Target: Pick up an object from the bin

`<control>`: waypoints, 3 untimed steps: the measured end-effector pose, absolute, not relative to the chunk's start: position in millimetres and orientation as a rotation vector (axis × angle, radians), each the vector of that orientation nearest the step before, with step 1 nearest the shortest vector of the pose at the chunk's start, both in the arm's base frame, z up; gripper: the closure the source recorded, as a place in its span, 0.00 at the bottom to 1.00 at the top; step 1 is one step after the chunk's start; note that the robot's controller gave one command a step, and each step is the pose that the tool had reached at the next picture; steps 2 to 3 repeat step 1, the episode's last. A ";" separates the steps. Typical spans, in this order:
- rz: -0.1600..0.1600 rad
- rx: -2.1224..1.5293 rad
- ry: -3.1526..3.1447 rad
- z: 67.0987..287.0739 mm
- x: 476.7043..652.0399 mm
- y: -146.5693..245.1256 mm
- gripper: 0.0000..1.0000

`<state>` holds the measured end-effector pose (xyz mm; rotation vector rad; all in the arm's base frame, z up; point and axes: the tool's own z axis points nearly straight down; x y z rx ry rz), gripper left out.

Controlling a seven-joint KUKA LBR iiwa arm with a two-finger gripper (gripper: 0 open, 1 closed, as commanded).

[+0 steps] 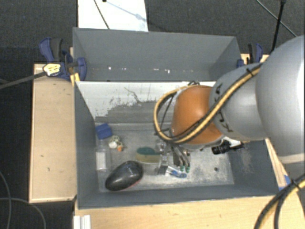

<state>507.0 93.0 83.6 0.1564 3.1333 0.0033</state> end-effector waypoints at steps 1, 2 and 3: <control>0.004 0.257 3.122 203.7 508.4 78.0 1.00; 0.004 0.257 3.122 203.7 508.4 78.0 1.00; 0.004 0.257 3.122 203.7 508.4 78.0 1.00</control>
Offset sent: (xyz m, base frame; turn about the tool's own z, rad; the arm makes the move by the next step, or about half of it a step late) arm -0.0008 -0.0150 0.1159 0.0668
